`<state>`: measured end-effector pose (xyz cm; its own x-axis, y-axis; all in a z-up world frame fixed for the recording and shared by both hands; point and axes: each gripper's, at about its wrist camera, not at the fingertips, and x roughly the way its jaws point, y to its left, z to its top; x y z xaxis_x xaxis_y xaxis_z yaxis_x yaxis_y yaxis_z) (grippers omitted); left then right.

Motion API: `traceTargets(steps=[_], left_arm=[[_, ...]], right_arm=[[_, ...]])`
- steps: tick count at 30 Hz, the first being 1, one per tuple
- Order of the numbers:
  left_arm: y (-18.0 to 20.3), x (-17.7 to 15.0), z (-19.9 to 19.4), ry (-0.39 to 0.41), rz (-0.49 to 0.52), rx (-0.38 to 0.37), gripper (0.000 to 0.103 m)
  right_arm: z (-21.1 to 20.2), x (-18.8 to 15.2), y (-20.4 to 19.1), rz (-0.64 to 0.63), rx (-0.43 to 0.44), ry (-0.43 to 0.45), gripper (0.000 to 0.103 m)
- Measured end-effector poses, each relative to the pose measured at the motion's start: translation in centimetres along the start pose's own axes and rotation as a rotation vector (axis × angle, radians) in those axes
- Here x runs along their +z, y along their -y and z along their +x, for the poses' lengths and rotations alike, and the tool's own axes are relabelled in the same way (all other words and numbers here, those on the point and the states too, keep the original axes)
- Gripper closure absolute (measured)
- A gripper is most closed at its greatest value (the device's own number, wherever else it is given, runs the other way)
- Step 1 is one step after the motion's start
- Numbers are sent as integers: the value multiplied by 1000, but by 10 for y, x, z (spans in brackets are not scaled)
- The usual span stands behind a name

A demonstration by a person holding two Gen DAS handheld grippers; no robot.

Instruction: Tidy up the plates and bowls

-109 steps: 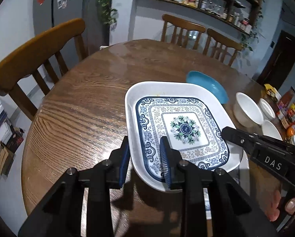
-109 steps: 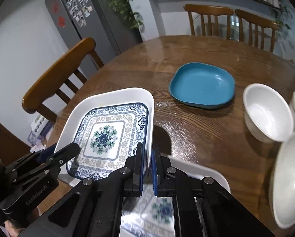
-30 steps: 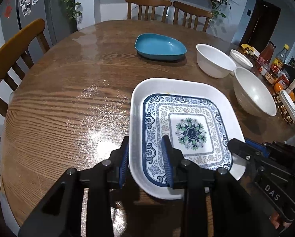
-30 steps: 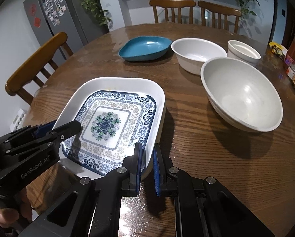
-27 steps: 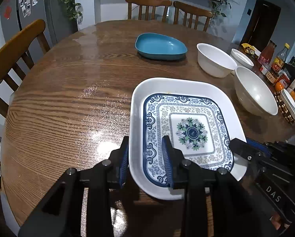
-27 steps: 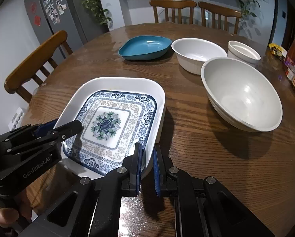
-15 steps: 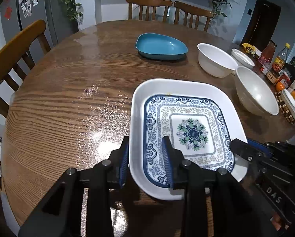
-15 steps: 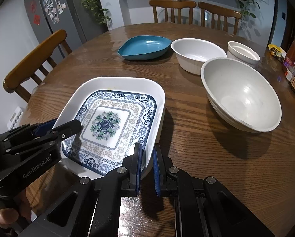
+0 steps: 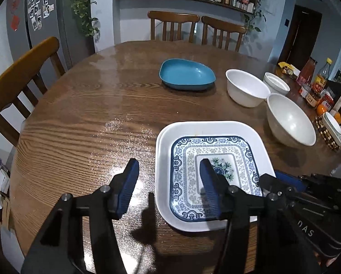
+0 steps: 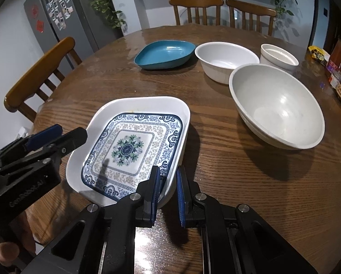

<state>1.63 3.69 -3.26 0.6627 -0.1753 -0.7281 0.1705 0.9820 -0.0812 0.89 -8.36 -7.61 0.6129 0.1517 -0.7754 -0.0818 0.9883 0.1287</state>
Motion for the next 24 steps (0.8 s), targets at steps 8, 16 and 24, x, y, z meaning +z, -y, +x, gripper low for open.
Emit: traceTargets(steps=[8,16,24], left_arm=[[-2,2,-3,3,-21,-2,46],[-5,6,-6,21,-40,-8,30],[-10,18,1,20,-70,-22,30]], right_arm=[[-19,6,-6,-27,-15,72,90],[-24,10,-10,-37,5,85,89],[-23,32,-10,-43,46,91,89]])
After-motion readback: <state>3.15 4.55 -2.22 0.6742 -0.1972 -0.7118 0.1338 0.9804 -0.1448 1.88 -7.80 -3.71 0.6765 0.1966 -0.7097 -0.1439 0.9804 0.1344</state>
